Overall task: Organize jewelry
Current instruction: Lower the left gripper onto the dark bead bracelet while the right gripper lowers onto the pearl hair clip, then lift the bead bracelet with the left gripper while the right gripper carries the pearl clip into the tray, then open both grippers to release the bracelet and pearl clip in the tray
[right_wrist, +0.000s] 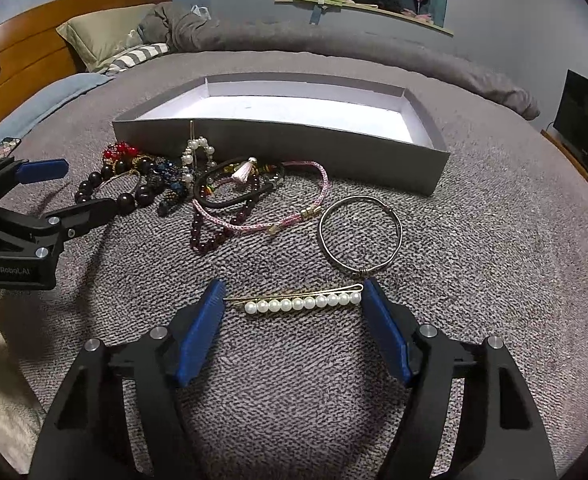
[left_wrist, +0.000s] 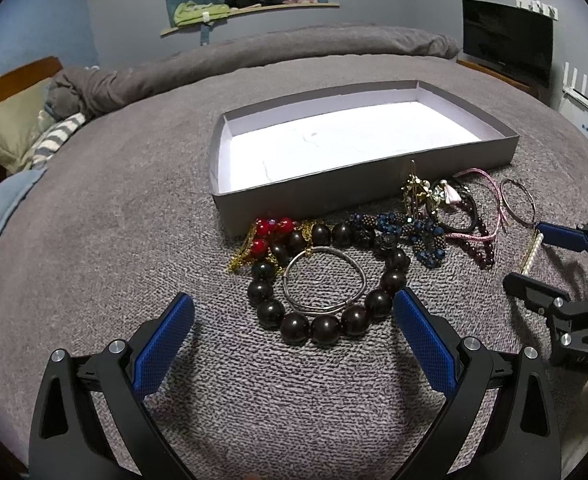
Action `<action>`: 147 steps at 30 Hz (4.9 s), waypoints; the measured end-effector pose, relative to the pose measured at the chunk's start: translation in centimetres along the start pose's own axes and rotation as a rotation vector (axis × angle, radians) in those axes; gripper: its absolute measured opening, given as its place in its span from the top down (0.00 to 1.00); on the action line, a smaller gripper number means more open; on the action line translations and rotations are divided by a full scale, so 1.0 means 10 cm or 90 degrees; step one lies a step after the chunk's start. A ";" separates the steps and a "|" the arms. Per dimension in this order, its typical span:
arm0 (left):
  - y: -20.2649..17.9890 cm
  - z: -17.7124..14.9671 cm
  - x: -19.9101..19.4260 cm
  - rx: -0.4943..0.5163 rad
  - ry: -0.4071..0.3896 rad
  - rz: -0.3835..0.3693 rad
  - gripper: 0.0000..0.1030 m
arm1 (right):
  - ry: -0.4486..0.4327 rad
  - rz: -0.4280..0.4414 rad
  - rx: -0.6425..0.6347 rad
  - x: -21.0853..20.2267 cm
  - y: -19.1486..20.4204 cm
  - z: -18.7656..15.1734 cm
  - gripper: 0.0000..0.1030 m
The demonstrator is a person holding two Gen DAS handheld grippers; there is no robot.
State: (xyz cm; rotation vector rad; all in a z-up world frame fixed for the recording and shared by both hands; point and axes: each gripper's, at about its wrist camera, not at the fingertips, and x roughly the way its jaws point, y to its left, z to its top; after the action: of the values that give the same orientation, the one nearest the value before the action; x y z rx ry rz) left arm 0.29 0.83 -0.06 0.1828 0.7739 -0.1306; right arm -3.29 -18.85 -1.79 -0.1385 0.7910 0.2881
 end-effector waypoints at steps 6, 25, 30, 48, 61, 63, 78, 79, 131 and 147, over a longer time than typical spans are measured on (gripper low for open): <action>-0.02 -0.02 -0.07 0.011 -0.010 -0.036 0.02 | 0.000 0.001 0.028 -0.03 -0.09 0.02 0.32; 0.35 0.09 0.00 -0.074 0.003 -0.064 0.51 | 0.029 -0.024 0.014 0.05 -0.15 0.00 0.32; 0.29 0.08 -0.18 -0.060 -0.027 -0.089 0.62 | 0.029 -0.027 0.010 0.05 -0.15 -0.01 0.32; -0.39 -0.01 0.00 0.121 0.036 -0.158 0.79 | 0.033 -0.027 0.006 0.07 -0.14 0.00 0.32; -0.40 0.08 0.02 0.128 0.024 -0.163 0.86 | 0.028 -0.021 0.008 0.05 -0.13 0.02 0.32; -0.37 0.11 -0.09 0.121 0.007 -0.164 0.86 | 0.024 -0.016 0.009 0.02 -0.13 0.02 0.32; 0.07 0.77 -0.78 0.029 -0.096 -0.227 0.86 | -0.061 -0.015 0.030 -0.25 -0.16 0.41 0.32; 0.09 0.81 -0.82 0.027 -0.102 -0.232 0.86 | -0.068 -0.014 0.029 -0.26 -0.17 0.48 0.32; 0.57 1.37 1.16 -0.089 0.035 -0.082 0.61 | 0.009 -0.091 0.010 0.98 -0.45 1.47 0.23; 0.30 1.32 0.53 -0.028 -0.041 -0.048 0.24 | -0.089 -0.104 0.055 0.40 -0.47 1.39 0.05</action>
State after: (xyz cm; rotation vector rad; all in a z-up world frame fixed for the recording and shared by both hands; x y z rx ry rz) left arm 13.59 0.74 5.75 0.1070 0.7190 -0.1903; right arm 10.25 -19.30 5.13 -0.1005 0.6479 0.1070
